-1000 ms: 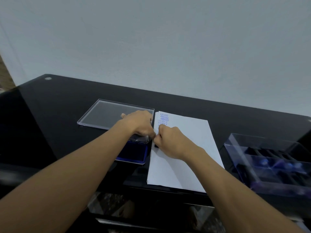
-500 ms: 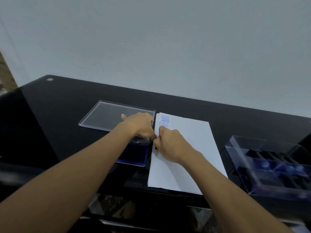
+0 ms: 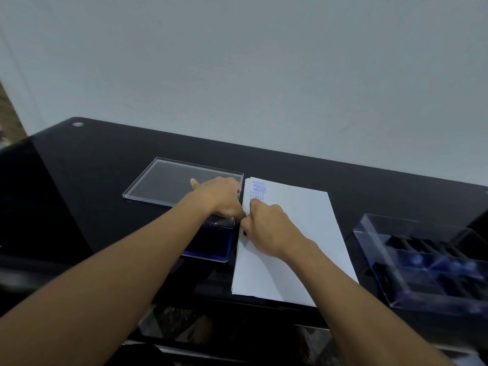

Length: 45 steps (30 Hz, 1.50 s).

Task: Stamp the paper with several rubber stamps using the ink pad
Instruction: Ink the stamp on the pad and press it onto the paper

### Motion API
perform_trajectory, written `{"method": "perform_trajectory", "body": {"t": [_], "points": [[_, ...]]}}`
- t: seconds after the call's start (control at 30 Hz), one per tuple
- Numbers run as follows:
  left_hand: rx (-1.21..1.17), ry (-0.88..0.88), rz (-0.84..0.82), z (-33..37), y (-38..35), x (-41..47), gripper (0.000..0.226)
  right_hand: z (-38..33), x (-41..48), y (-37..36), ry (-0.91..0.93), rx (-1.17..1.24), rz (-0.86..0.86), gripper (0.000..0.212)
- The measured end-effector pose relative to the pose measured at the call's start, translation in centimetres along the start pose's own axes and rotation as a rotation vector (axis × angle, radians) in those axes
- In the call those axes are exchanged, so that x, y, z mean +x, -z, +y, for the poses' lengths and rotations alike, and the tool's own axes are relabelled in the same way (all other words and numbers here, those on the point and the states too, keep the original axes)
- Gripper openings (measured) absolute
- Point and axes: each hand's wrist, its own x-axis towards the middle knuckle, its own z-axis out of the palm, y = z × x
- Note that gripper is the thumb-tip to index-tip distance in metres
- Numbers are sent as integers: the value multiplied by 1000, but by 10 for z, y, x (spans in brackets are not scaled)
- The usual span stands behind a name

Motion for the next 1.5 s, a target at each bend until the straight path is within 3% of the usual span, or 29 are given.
{"method": "perform_trajectory", "body": {"t": [0.2,0.4,0.77,1.03,1.5], "points": [[10,10,-5,-1,-2,3,35,-1,-1,-1,-6,-1,7,32],[11,10,-1,-1,-3,4,24,-1,3,2,-13,4,-11,31],[20,14,-10,1,-1,1,39,-1,-4,-2,2,25,26,26],[5,-6,-11,2,1,-4,17,-2,1,-1,-28,22,13,31],[6,-4,-44,1,1,-3,18,-4,0,-1,-27,22,30,18]]}}
